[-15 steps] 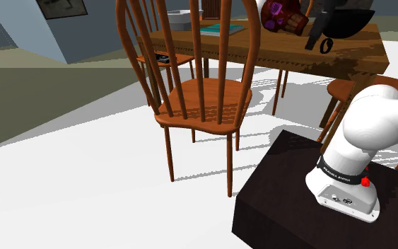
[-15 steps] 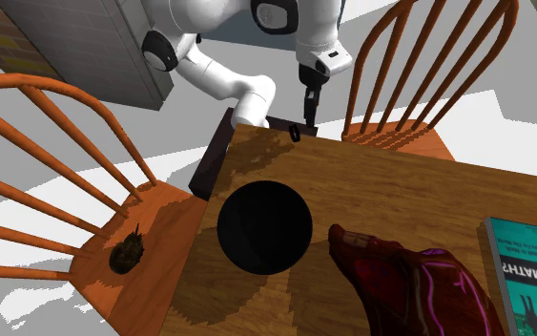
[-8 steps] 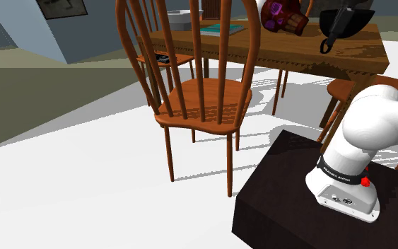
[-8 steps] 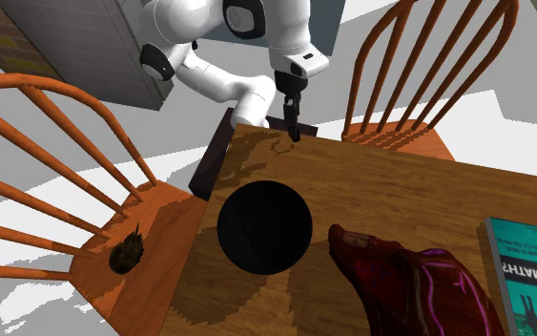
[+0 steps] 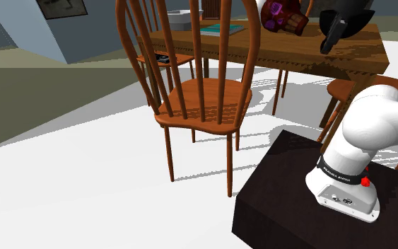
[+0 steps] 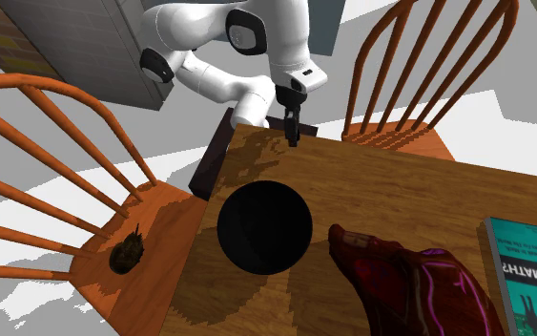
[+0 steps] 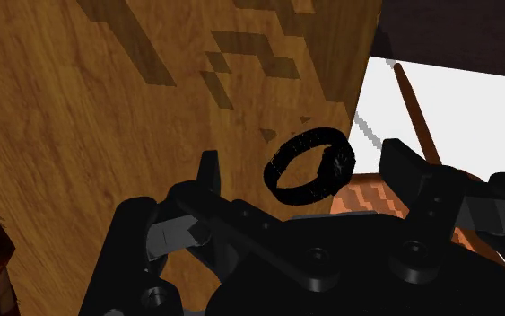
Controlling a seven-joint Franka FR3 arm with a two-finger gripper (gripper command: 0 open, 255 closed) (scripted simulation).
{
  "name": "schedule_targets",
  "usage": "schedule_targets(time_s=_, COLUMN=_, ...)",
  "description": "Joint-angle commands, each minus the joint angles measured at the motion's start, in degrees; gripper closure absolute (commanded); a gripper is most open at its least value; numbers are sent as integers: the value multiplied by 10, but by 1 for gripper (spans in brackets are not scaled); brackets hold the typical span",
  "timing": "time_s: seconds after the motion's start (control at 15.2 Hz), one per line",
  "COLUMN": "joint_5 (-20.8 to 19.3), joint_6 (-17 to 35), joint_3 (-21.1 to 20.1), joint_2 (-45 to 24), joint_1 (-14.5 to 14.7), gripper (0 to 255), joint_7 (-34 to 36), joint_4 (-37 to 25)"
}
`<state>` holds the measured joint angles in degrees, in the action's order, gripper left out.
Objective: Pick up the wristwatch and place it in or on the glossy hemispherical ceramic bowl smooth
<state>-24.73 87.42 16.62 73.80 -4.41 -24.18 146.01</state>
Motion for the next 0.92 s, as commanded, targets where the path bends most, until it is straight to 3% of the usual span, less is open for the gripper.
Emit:
schedule_targets(time_s=0.0, joint_5=-1, joint_6=2, joint_3=1, joint_2=0, joint_1=0, gripper=0, joint_7=0, joint_4=2)
schedule_targets(time_s=0.26, joint_5=-1, joint_6=2, joint_3=1, joint_2=0, joint_1=0, gripper=0, joint_7=0, joint_4=2)
schedule_targets(time_s=0.33, joint_5=-1, joint_6=2, joint_3=1, joint_2=0, joint_1=0, gripper=255, joint_7=0, joint_4=2)
schedule_targets(time_s=0.86, joint_5=-1, joint_6=2, joint_3=1, joint_2=0, joint_1=0, gripper=255, joint_7=0, joint_4=2)
